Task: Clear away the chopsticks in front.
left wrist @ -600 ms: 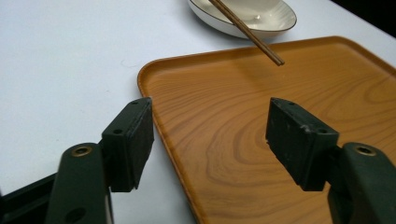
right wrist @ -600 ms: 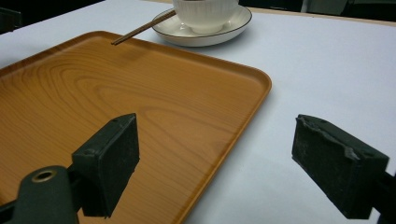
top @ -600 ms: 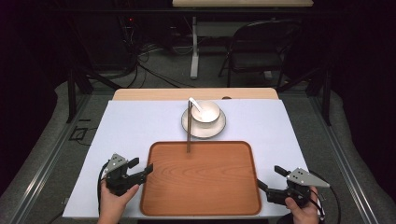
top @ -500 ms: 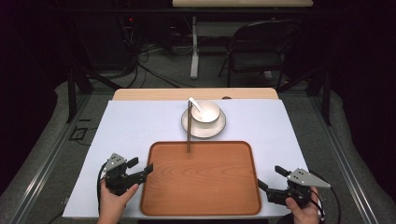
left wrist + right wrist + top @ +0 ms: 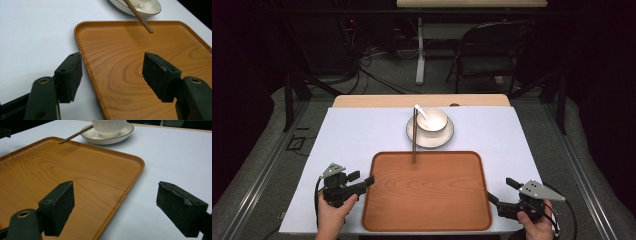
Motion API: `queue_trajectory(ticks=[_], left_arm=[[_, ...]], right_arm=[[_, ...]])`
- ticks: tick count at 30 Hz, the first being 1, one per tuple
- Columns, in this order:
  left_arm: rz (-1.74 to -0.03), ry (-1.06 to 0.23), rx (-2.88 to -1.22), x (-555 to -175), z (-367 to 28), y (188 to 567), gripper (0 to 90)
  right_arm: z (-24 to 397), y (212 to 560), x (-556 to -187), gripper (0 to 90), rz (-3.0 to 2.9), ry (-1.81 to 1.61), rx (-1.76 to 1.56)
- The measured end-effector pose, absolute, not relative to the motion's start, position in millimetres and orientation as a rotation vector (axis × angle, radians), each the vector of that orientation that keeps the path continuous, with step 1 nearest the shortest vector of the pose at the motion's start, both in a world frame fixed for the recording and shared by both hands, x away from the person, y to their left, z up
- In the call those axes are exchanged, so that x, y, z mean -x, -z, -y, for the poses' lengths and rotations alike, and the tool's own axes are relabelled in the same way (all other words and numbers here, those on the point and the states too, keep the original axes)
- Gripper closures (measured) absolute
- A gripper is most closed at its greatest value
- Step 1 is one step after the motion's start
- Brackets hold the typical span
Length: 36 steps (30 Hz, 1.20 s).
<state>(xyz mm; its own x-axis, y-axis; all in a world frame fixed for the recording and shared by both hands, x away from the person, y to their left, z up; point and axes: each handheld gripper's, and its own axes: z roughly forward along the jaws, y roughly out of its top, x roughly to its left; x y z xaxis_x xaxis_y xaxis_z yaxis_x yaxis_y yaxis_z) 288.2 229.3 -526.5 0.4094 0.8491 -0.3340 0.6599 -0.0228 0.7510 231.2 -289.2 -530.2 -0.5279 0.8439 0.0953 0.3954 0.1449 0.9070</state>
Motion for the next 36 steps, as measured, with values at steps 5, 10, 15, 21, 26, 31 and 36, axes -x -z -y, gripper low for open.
queue_trajectory(ticks=[5, 10, 15, 21, 26, 31, 36], left_arm=[[-1.355, -0.232, -1.776, -299, -225, 519, 31.8], [-1.333, -0.219, -1.777, -311, -222, 507, 31.1], [-1.327, -0.242, -1.793, -324, -216, 495, 31.2], [-1.338, -0.22, -1.799, -341, -210, 486, 33.5], [-1.348, -0.186, -1.793, -359, -206, 481, 37.7], [-1.365, -0.155, -1.785, -381, -196, 477, 42.3], [-1.402, -0.163, -1.81, -408, -180, 473, 45.7]], right_arm=[[291, 530, -231, 14.7, -1.979, -1.368, -1.192], [291, 530, -231, 14.7, -1.978, -1.368, -1.192], [291, 530, -232, 14.7, -1.977, -1.368, -1.197], [291, 530, -232, 14.7, -1.971, -1.373, -1.205], [292, 531, -232, 14.7, -1.97, -1.376, -1.209], [292, 531, -232, 14.7, -1.969, -1.377, -1.211], [292, 531, -232, 14.7, -1.968, -1.378, -1.208]])
